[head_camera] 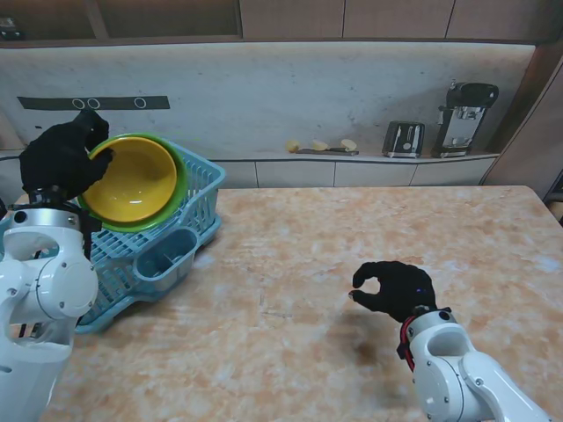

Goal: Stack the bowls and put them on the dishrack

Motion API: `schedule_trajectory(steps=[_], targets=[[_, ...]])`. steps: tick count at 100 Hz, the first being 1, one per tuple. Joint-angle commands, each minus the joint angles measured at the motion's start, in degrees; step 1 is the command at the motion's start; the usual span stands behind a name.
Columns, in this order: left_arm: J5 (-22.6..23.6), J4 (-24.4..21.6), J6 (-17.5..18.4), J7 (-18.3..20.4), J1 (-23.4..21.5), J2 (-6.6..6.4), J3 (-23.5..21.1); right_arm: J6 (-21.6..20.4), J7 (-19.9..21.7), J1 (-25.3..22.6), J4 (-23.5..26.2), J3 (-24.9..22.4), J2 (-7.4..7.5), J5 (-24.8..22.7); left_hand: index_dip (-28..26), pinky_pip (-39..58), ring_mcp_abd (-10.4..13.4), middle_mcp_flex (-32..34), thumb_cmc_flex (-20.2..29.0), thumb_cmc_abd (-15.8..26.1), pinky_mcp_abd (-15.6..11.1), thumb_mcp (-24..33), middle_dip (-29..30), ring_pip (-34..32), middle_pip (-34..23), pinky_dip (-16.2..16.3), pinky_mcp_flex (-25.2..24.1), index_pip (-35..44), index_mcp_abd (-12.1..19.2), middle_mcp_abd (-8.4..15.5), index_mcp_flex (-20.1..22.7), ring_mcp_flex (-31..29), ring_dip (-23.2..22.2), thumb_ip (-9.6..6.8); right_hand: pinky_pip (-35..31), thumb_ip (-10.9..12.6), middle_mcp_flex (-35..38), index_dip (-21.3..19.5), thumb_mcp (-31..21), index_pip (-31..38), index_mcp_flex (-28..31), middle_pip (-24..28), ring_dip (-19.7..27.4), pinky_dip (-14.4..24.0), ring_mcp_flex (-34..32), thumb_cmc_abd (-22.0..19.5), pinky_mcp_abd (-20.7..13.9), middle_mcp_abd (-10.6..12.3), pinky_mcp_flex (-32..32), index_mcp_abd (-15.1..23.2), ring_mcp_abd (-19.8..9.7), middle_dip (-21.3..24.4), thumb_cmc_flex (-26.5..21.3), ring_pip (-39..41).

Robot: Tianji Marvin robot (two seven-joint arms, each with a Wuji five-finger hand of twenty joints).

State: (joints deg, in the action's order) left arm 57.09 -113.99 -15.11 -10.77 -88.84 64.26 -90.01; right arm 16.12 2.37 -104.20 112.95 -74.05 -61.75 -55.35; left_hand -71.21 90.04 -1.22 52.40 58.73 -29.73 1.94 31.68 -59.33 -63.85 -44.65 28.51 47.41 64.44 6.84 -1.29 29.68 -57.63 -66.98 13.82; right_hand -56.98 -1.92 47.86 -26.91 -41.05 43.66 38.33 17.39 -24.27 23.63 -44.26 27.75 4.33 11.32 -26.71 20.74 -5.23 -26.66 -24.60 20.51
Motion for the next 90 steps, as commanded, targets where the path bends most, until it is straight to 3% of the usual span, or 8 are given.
schedule_trajectory(steps=[1, 40, 90], targets=[[-0.1, 0.4, -0.4, 0.4, 0.6, -0.05, -0.3, 0.0, 1.1, 0.0, -0.3, 0.4, -0.15, -0.1, -3.8, -0.2, 4.8, 2.5, 15.2, 17.2, -3.4, 12.4, -0.4, 2.2, -7.1, 0.8, -0.2, 8.1, 8.3, 12.2, -0.2, 0.1, 1.2, -7.31, 0.3, -0.9, 0.7, 0.3, -0.1, 0.4, 0.5, 0.1, 0.2, 1.2, 0.4, -1.6, 0.6, 0.3, 0.7, 1.3, 0.2, -1.1, 1.5, -0.8], [1.5, 5.2, -1.4, 0.6, 2.2, -0.40, -0.6, 0.3, 2.4, 1.2, -1.0, 1.3, 0.04, 0.1, -1.7, -6.0, 5.1, -1.6, 15.2, 20.1, -2.6, 9.2, 0.6, 6.9, -4.5, -0.8, -2.8, 6.3, 7.9, 12.1, -4.1, 3.8, 1.7, -8.26, 0.4, -0.9, 0.6, 0.3, -0.1, 0.3, 0.5, 0.1, 0.2, 1.2, 0.5, -1.7, 0.6, 0.4, 0.8, 1.3, 0.2, -1.1, 1.6, -0.8], [1.5, 9.1, -3.6, 0.2, 4.2, -0.47, -2.0, 1.1, 4.4, 2.2, -1.3, 2.1, 0.31, -0.1, -0.6, -7.0, 5.1, -2.3, 15.2, 20.3, -2.4, 8.7, 1.1, 7.8, -4.2, -0.9, -3.0, 6.2, 7.7, 11.8, -4.6, 4.1, 1.8, -8.30, 0.4, -0.9, 0.5, 0.3, 0.0, 0.3, 0.5, 0.1, 0.3, 1.2, 0.7, -2.0, 0.6, 0.3, 0.9, 1.3, 0.3, -1.0, 1.8, -0.9]])
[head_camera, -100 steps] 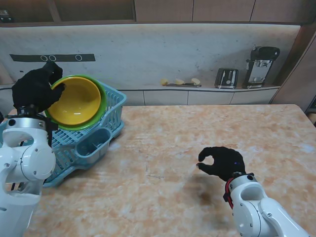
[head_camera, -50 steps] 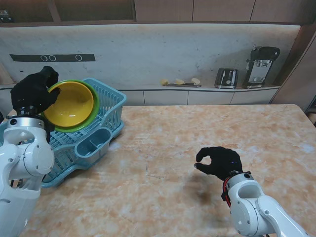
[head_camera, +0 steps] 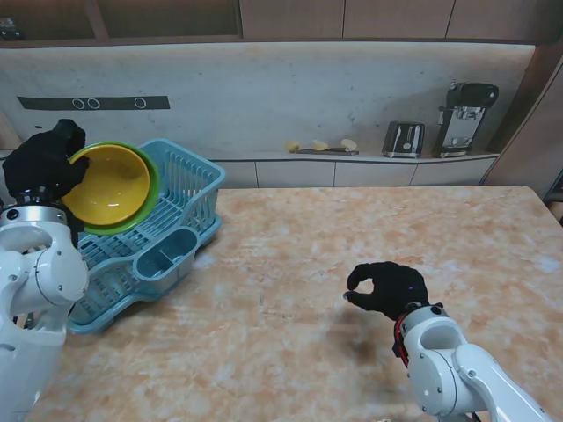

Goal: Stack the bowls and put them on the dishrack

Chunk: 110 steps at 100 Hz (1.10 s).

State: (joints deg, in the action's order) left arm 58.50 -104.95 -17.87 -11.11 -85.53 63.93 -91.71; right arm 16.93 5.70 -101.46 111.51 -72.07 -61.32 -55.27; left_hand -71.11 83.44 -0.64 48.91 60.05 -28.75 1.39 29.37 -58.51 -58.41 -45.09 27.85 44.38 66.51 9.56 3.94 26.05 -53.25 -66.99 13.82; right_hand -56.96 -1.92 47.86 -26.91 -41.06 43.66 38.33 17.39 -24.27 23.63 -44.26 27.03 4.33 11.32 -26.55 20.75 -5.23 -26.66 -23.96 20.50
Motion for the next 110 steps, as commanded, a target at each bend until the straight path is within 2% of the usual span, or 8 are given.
schedule_trajectory(steps=[1, 47, 50, 56, 110], targets=[[0.1, 0.1, -0.9, 0.6, 1.0, -0.14, -0.3, 0.3, 1.1, -0.5, 0.2, 0.1, -0.12, -0.1, -0.7, -0.4, 4.5, 1.2, 13.9, 19.3, -1.8, 11.0, 0.3, 2.4, -3.8, -0.3, 0.0, 4.1, 5.0, 6.5, -1.0, -0.3, 1.8, -8.30, 0.3, -0.9, 0.4, 0.3, 0.0, 0.3, 0.5, 0.1, 0.3, 1.2, 0.6, -1.3, 0.6, 0.3, 0.7, 1.3, 0.3, -1.0, 1.1, -0.8], [1.0, 4.0, -2.5, 1.4, 1.4, -0.47, 0.1, 0.6, 2.7, 0.7, -0.4, 1.1, 0.11, 0.1, -0.1, -1.3, 4.1, 0.1, 13.9, 19.8, -1.1, 11.0, 0.7, 3.2, -3.7, -1.3, -0.5, 3.8, 4.1, 6.1, -1.7, 0.8, 2.3, -8.35, 0.3, -0.9, 0.4, 0.2, 0.1, 0.2, 0.5, 0.1, 0.3, 1.3, 0.7, -1.5, 0.7, 0.2, 0.7, 1.3, 0.3, -1.0, 1.2, -0.9], [1.0, 4.1, -2.7, 1.5, 1.4, -0.48, 0.1, 0.6, 2.7, 0.7, -0.5, 1.1, 0.12, 0.1, 0.0, -1.6, 4.0, -0.2, 13.9, 19.8, -0.9, 11.0, 0.8, 3.4, -3.7, -1.5, -0.6, 3.7, 4.0, 4.3, -1.8, 0.9, 2.5, -8.38, 0.3, -0.8, 0.4, 0.2, 0.0, 0.2, 0.5, 0.1, 0.3, 1.3, 0.6, -1.5, 0.6, 0.2, 0.8, 1.3, 0.2, -1.0, 1.2, -0.9], [1.1, 4.2, -2.9, 1.8, 1.3, -0.51, 0.1, 0.6, 2.8, 0.8, -0.5, 1.2, 0.13, 0.1, 0.3, -2.0, 3.9, -0.6, 13.9, 20.0, -0.7, 10.7, 0.9, 3.8, -3.5, -1.8, -0.8, 3.5, 3.8, 4.1, -2.1, 1.2, 2.7, -8.38, 0.5, -0.9, 0.4, 0.2, 0.1, 0.2, 0.5, 0.1, 0.3, 1.2, 0.7, -1.6, 0.4, 0.3, 1.0, 1.3, 0.3, -1.0, 1.2, -0.9], [2.0, 5.4, -7.0, 6.5, 1.6, -1.04, 0.9, 0.4, 3.1, 0.7, -0.4, 1.1, 0.17, 0.2, 3.7, -6.9, 2.1, -3.2, 13.9, 21.0, 2.1, 9.7, 2.9, 8.0, -1.1, -4.9, -1.8, 2.4, 1.5, 3.1, -3.7, 3.3, 4.7, -8.97, 0.4, -0.9, 0.4, 0.2, 0.2, 0.2, 0.5, 0.2, 0.3, 1.3, 0.7, -1.7, 0.6, 0.2, 0.8, 1.3, 0.2, -1.0, 1.2, -0.8]])
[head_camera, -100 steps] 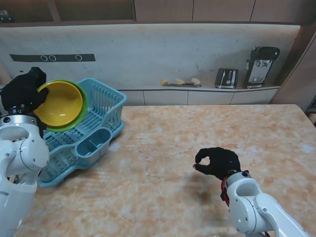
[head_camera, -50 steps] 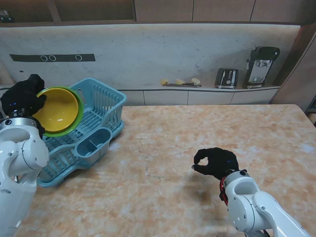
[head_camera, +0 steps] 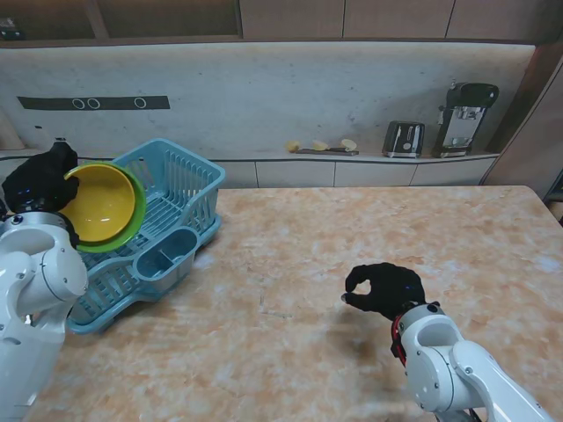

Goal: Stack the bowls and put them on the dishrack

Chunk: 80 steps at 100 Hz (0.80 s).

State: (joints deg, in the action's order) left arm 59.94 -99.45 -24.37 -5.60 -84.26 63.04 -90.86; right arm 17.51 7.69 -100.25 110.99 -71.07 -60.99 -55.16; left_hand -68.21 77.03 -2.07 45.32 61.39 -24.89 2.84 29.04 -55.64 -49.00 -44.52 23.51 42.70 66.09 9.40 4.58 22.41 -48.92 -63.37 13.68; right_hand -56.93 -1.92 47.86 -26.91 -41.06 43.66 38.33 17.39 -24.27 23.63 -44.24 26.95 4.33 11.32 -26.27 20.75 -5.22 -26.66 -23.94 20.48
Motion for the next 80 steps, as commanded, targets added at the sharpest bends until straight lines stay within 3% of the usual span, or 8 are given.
schedule_trajectory(steps=[1, 80], targets=[[0.6, -0.1, -0.5, 1.1, 0.3, -0.17, 0.1, -0.2, 1.2, -0.5, 0.2, 0.1, -0.14, 0.1, 0.9, -0.5, 3.5, 0.4, 12.6, 17.1, 0.7, 10.0, 0.1, -1.4, -1.6, -0.6, -0.2, 2.8, 1.6, 2.4, -0.1, -1.0, 1.1, -8.83, 0.4, -0.9, 0.4, 0.2, 0.2, 0.2, 0.5, 0.1, 0.3, 1.2, 0.6, -1.7, 0.6, 0.2, 0.6, 1.3, 0.2, -1.0, 1.2, -0.8], [4.4, 1.5, -3.4, 8.3, 0.9, -1.21, 2.0, -0.3, 2.1, 0.2, 0.0, 0.6, -0.02, 0.4, 2.4, -4.1, 1.0, -1.5, 12.6, 16.6, 4.4, 10.7, 1.0, -0.8, -2.2, -1.8, -2.0, 2.6, -0.9, 0.0, 0.2, 1.3, 4.0, -8.70, 0.4, -0.9, 0.4, 0.2, 0.3, 0.3, 0.5, 0.1, 0.3, 1.2, 0.7, -1.8, 0.6, 0.2, 0.6, 1.3, 0.2, -1.0, 1.3, -0.8]])
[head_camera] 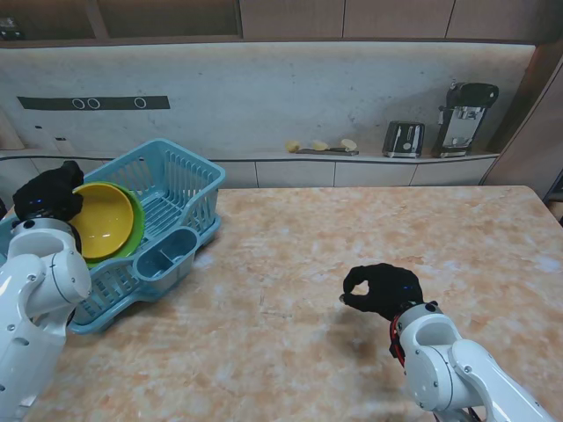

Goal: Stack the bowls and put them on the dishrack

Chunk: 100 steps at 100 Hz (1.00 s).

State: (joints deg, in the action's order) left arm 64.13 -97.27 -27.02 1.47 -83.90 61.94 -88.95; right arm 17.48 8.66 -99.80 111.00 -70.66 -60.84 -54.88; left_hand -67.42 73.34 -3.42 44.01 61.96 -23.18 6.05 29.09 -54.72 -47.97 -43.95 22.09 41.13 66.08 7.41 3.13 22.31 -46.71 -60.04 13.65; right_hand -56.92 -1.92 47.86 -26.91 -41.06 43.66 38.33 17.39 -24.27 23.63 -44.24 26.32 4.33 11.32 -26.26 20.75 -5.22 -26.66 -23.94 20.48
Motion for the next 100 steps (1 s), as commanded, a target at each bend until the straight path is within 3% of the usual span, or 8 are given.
schedule_trajectory(steps=[1, 45, 73, 78, 100], targets=[[0.2, -0.7, -0.8, 1.3, 0.5, -0.11, 0.1, -0.2, 1.2, -0.3, 0.0, 0.2, -0.16, 0.1, 1.6, -0.4, 2.3, -0.2, 12.0, 14.9, 1.3, 10.7, 0.1, -1.8, -2.8, -0.4, -0.5, 2.6, 1.0, 1.4, 0.3, -0.9, 0.7, -8.68, 0.4, -0.9, 0.4, 0.2, 0.3, 0.3, 0.5, 0.1, 0.3, 1.2, 0.7, -1.2, 0.6, 0.2, 0.6, 1.3, 0.2, -1.0, 1.2, -0.8], [1.2, 0.4, -3.4, 3.7, 0.6, -0.37, 1.3, -0.3, 1.3, -0.1, -0.1, 0.4, -0.15, 0.2, 2.7, -1.2, 0.9, -0.9, 12.0, 14.3, 2.7, 10.7, 0.5, -1.5, -2.6, -0.1, -1.4, 2.2, -0.6, -0.2, 0.3, -0.1, 1.7, -8.50, 0.4, -0.8, 0.4, 0.2, 0.3, 0.2, 0.5, 0.1, 0.3, 1.2, 0.6, -1.3, 0.6, 0.3, 0.6, 1.4, 0.2, -1.0, 1.3, -0.8], [0.6, 1.5, -6.1, 3.7, 0.9, -0.30, 2.2, -0.5, 1.4, -0.1, -0.1, 0.4, -0.12, 0.3, 7.7, -2.8, -1.8, -2.2, 12.0, 11.6, 3.7, 11.1, -1.1, -0.1, 0.8, 0.0, -2.2, -1.1, -4.5, -5.9, 0.3, 1.2, 3.9, -6.13, 0.4, -0.8, 0.4, 0.2, 0.3, 0.2, 0.5, 0.1, 0.3, 1.2, 0.7, -1.3, 0.6, 0.2, 0.6, 1.3, 0.2, -1.0, 1.2, -0.8], [0.5, 1.5, -6.6, 3.9, 0.9, -0.32, 2.3, -0.5, 1.4, -0.1, -0.2, 0.4, -0.12, 0.3, 8.8, -3.0, -2.3, -2.1, 12.0, 11.9, 3.8, 10.7, -0.5, 0.2, 1.5, 0.0, -2.2, -2.0, -5.2, -5.1, 0.6, 1.3, 4.4, -6.26, 0.4, -0.9, 0.4, 0.2, 0.4, 0.2, 0.5, 0.2, 0.3, 1.2, 0.7, -1.3, 0.5, 0.2, 0.6, 1.4, 0.3, -1.0, 1.3, -0.8], [0.5, 1.6, -7.7, 4.9, 0.7, -0.41, 2.5, -0.5, 1.4, 0.1, -0.3, 0.6, -0.11, 0.4, 12.4, -4.1, -3.9, -2.3, 12.0, 11.0, 4.2, 10.1, 1.3, 1.2, 3.8, -0.2, -2.7, -5.0, -7.1, -7.3, 1.3, 1.8, 5.8, -6.01, 0.5, -0.8, 0.4, 0.2, 0.4, 0.2, 0.6, 0.1, 0.3, 1.2, 0.6, -1.4, 0.5, 0.1, 0.6, 1.1, 0.2, -1.0, 1.3, -0.8]])
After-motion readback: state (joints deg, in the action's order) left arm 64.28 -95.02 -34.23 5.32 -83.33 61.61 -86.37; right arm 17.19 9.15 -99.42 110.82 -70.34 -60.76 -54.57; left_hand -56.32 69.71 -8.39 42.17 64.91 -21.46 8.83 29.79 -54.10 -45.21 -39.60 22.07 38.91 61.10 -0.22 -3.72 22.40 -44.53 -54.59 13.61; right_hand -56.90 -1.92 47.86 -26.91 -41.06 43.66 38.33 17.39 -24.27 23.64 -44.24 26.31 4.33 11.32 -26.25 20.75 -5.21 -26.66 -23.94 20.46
